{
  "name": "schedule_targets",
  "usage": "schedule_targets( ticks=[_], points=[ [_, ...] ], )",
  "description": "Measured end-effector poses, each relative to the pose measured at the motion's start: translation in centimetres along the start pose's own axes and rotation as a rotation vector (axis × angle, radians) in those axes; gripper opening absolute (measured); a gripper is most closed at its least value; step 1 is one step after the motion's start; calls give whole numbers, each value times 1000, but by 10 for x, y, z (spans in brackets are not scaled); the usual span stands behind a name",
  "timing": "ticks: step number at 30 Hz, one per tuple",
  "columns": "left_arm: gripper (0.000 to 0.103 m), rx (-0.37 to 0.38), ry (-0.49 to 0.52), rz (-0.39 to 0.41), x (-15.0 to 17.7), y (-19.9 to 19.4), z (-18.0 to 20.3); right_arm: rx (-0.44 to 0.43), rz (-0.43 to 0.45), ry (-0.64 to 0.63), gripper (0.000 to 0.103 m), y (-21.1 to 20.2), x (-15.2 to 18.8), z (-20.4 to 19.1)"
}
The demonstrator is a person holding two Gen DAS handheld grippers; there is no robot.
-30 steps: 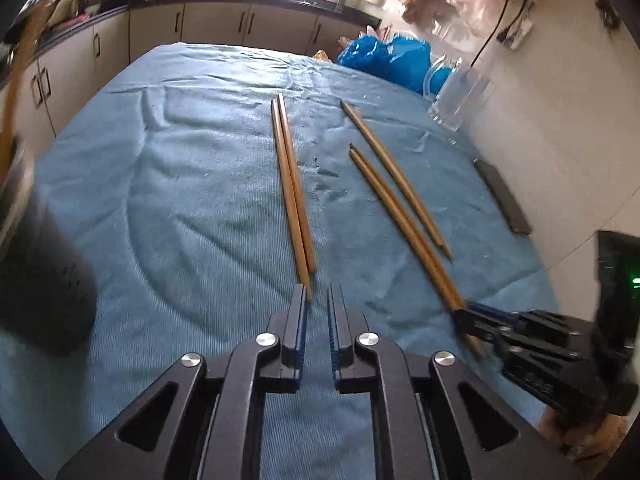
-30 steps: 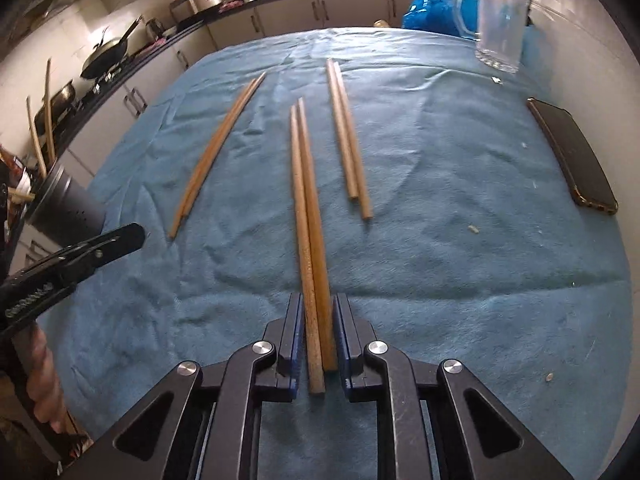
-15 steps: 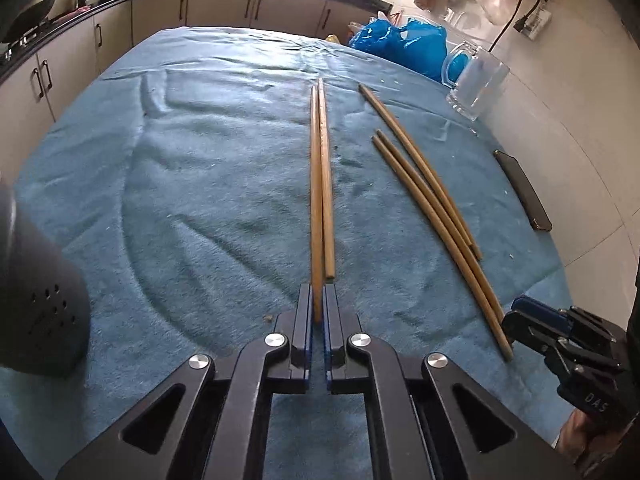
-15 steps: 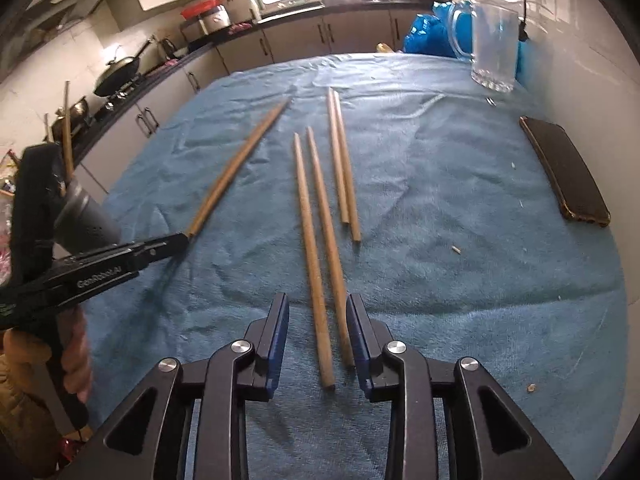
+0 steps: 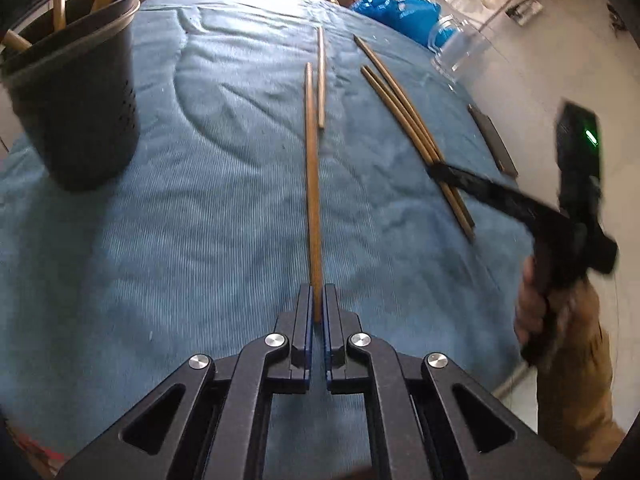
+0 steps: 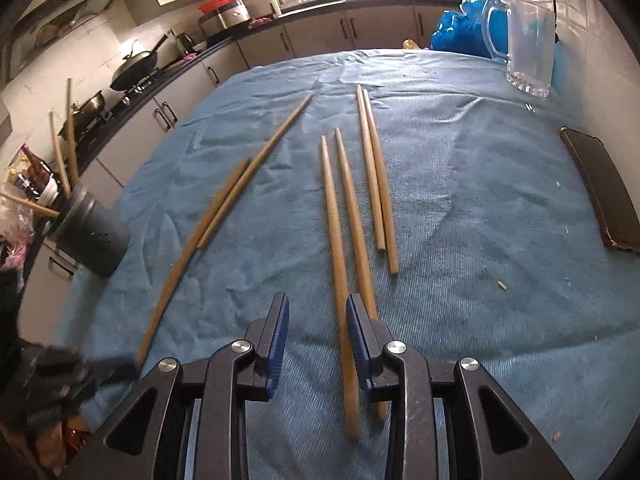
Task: Organize utensils
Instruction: 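Close the right gripper on a chopstick while the left gripper grasps another, then lift both held chopsticks off the towel toward the black cup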
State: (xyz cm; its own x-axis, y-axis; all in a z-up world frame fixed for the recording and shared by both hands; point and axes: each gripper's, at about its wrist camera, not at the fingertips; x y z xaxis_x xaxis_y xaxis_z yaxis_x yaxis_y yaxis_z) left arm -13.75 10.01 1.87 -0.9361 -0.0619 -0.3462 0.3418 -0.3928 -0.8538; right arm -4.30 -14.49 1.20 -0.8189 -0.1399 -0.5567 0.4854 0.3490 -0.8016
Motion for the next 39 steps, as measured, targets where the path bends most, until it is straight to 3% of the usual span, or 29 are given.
schedule_targets(
  ticks=[6,9,16,21,25,29,32,35,39],
  points=[
    [5,-23,32,55,-1,-16,8,38,-23,-3,31,9,-4,-5],
    [7,-30,32,61,-13,-9,13,71,-43,-5,13,10,-4,-6],
    [6,-139,112,88,-40,24,30,65,-100,37,8,4,5,-8],
    [5,-112,77,67,-37,25,25,56,-135,47,8,-8,23,-13],
    [5,-41,39,-4,-5,7,13,55,-164,29,8,-25,46,-19],
    [5,16,42,-59,13,-6,13,42,-212,-2,12,-38,68,-22],
    [7,-7,62,12,4,-19,17,16,-213,-6,34,-39,64,-23],
    [15,-32,54,48,-12,-17,19,35,-176,-18,34,-34,49,-27],
    [16,-78,64,15,-42,16,25,41,-185,-27,34,-14,23,-31]
  ],
)
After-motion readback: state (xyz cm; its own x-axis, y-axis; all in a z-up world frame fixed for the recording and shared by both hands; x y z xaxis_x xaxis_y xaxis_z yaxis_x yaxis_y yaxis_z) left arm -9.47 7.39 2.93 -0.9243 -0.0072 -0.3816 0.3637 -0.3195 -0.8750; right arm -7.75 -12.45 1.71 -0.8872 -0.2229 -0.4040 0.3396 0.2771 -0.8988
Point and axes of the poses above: each gripper's, at about its wrist camera, not at the fingertips, and y roughly the way its jaws point, z to its right, x to its underside, and after that the axes turned 3 degrees about -y, right-handed
